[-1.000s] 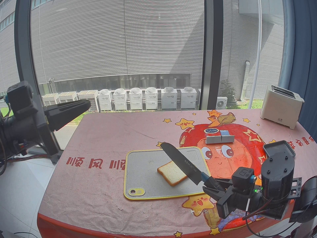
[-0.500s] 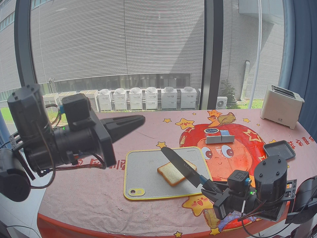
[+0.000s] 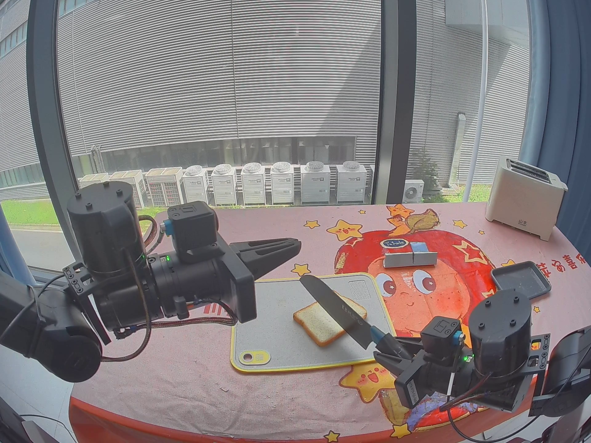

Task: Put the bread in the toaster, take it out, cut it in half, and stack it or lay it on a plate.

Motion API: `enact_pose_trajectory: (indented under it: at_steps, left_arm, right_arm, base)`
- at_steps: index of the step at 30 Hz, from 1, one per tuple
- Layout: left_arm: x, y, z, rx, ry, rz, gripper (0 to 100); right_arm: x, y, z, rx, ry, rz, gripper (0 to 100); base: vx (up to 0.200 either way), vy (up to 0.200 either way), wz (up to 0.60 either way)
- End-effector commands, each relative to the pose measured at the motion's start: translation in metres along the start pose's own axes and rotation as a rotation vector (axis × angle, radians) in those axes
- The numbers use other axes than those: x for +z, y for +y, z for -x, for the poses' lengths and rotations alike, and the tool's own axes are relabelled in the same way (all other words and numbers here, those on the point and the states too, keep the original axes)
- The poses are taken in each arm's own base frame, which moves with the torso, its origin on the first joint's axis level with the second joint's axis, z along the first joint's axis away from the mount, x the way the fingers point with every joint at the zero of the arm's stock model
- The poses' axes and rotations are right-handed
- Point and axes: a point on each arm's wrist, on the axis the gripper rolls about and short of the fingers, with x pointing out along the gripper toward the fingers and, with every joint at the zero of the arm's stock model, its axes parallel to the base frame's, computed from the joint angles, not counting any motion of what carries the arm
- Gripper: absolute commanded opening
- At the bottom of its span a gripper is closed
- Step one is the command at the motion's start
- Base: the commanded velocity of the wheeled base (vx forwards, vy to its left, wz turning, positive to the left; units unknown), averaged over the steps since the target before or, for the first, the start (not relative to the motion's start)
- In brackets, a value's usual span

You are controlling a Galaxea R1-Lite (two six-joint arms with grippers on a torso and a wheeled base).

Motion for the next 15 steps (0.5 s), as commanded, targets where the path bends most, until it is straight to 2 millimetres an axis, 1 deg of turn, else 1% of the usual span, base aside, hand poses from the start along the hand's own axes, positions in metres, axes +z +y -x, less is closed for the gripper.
enact_pose_trajectory:
  at_steps: [1, 3, 5, 9, 12, 15]
  left_arm:
    - [-0.008, 0.002, -0.011, 0.016, 0.018, 0.004, 0]
    - [-0.012, -0.001, -0.019, 0.014, 0.019, 0.003, 0]
    - [-0.012, -0.001, -0.026, 0.021, -0.007, -0.006, 0]
    - [-0.015, 0.002, -0.038, 0.026, -0.06, -0.023, 0]
    - [-0.019, 0.001, -0.042, 0.018, -0.059, -0.023, 0]
    - [-0.018, 0.0, -0.043, 0.015, -0.064, -0.025, 0]
  right_arm:
    - [0.01, -0.001, -0.001, -0.008, -0.033, -0.006, 0]
    - [0.016, -0.002, -0.002, -0.014, -0.044, -0.008, 0]
    - [0.021, -0.001, -0.002, -0.013, -0.01, 0.002, 0]
    - [0.031, -0.002, 0.006, -0.009, 0.033, 0.007, 0]
    - [0.032, -0.002, 0.009, -0.005, 0.026, 0.006, 0]
    - [0.031, -0.001, 0.009, 0.004, 0.027, 0.007, 0]
  base:
    - [0.0, 0.0, 0.0]
    - [0.0, 0.0, 0.0]
    - [0.0, 0.0, 0.0]
    - [0.0, 0.0, 0.0]
    - [0.0, 0.0, 0.0]
    - [0.0, 0.0, 0.0]
